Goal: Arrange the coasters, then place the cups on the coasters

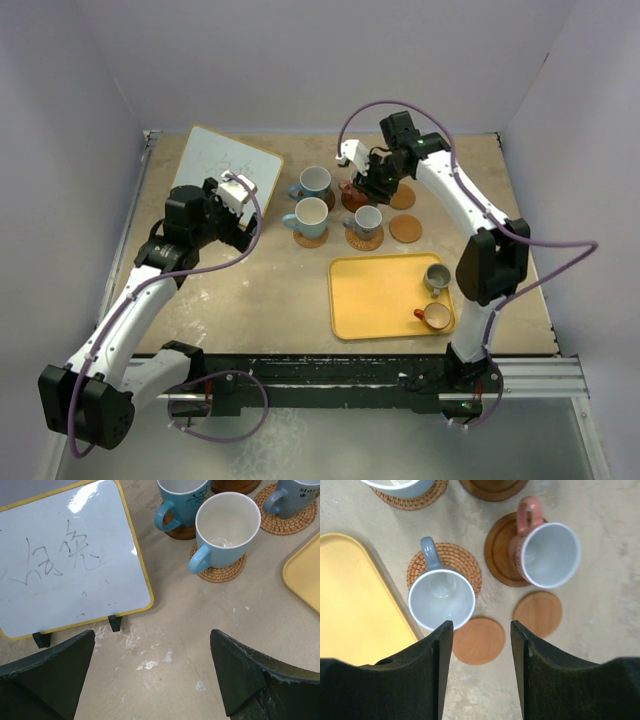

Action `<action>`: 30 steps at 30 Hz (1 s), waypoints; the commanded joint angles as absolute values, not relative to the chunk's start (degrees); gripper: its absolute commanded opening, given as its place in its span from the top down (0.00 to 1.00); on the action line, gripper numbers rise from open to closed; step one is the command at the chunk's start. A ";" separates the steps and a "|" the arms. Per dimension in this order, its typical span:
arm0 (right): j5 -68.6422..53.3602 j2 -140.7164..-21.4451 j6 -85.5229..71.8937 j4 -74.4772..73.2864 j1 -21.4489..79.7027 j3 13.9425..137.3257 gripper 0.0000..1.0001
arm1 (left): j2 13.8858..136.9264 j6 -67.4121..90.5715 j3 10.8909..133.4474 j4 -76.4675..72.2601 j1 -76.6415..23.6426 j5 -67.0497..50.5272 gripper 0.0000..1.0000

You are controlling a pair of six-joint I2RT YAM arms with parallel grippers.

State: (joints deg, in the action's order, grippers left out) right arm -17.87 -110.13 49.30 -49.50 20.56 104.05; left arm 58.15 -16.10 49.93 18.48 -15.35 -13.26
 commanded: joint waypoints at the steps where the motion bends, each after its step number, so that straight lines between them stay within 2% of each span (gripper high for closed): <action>1: -14.40 -102.62 45.52 -46.38 20.15 102.07 0.47 | 56.46 -17.22 50.22 16.35 -14.70 -12.84 0.07; 7: -12.04 -96.13 42.06 -47.61 18.95 99.68 0.45 | 55.99 -17.40 51.80 15.11 -14.73 -3.48 0.07; 13: -10.16 -87.25 41.21 -46.93 15.79 88.63 0.45 | 55.28 -17.42 52.23 13.92 -14.72 3.26 0.07; 24: -8.92 -77.88 46.30 -52.06 8.89 70.92 0.47 | 55.68 -17.48 51.03 13.27 -14.71 1.48 0.07; 30: -7.17 -77.88 49.07 -52.05 7.34 64.17 0.48 | 56.12 -17.48 50.76 13.38 -14.70 -0.18 0.06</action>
State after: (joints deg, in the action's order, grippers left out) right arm -8.58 -78.35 46.13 -50.98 7.97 66.39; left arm 56.45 -17.12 50.00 16.69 -15.11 1.41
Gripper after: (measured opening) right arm 0.526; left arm 0.937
